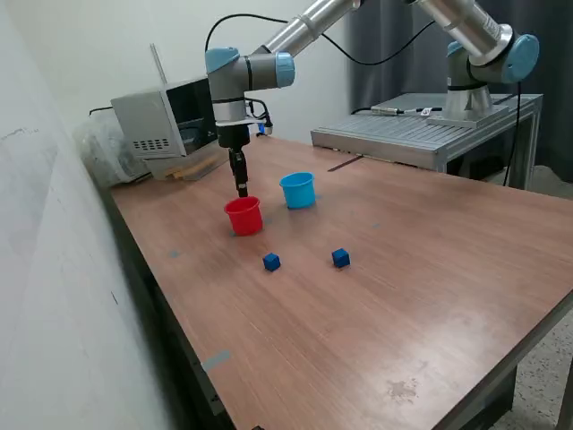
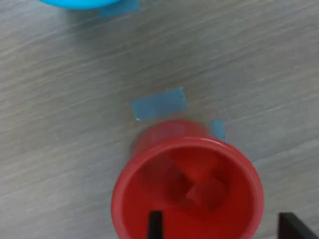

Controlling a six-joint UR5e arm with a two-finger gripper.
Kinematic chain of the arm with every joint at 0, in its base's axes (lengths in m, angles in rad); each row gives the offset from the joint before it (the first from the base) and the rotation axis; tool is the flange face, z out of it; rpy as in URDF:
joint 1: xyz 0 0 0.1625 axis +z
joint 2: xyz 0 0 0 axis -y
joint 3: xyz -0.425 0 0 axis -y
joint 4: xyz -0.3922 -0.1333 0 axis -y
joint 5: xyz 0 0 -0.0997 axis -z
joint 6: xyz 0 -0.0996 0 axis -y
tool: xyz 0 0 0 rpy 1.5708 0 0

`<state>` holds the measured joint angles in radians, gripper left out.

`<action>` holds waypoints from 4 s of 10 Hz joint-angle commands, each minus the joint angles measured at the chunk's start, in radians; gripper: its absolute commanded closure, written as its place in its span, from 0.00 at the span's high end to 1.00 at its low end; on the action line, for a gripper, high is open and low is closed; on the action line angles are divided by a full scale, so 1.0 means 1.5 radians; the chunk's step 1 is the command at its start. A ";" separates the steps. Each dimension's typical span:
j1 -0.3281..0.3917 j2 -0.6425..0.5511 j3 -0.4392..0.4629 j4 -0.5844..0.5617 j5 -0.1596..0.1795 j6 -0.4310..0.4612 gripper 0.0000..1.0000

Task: Place red objects in the red bin, and blue objects in the blue bin.

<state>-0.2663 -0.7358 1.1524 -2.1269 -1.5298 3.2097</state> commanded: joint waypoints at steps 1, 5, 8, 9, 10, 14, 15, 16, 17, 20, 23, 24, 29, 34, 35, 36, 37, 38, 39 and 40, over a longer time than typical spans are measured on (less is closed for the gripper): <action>0.001 -0.001 0.002 0.005 0.000 0.000 1.00; 0.083 -0.027 0.009 0.077 -0.003 0.030 1.00; 0.165 -0.049 0.039 0.107 -0.007 0.091 1.00; 0.183 -0.051 0.047 0.111 -0.006 0.110 1.00; 0.203 -0.051 0.046 0.112 0.000 0.125 1.00; 0.249 -0.054 0.045 0.110 0.001 0.141 1.00; 0.249 -0.048 0.044 0.107 0.001 0.145 1.00; 0.249 -0.035 0.034 0.097 0.001 0.145 1.00; 0.248 -0.019 0.029 0.075 0.001 0.144 1.00; 0.247 0.019 0.035 0.023 0.001 0.145 1.00; 0.247 0.046 0.034 0.003 0.001 0.145 1.00; 0.247 0.048 0.035 -0.002 0.001 0.144 1.00; 0.247 0.058 0.035 -0.013 0.000 0.144 1.00; 0.247 0.061 0.029 -0.013 -0.006 0.144 0.00; 0.247 0.061 0.028 -0.013 -0.006 0.144 0.00; 0.247 0.060 0.025 -0.013 -0.006 0.144 0.00; 0.247 0.060 0.024 -0.013 -0.006 0.143 0.00; 0.246 0.040 0.028 -0.012 -0.005 0.143 0.00; 0.244 0.006 0.030 -0.009 -0.002 0.143 0.00; 0.240 -0.023 0.031 -0.005 -0.005 0.138 0.00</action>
<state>0.0997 -0.7110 1.1962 -2.1406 -1.5359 3.4221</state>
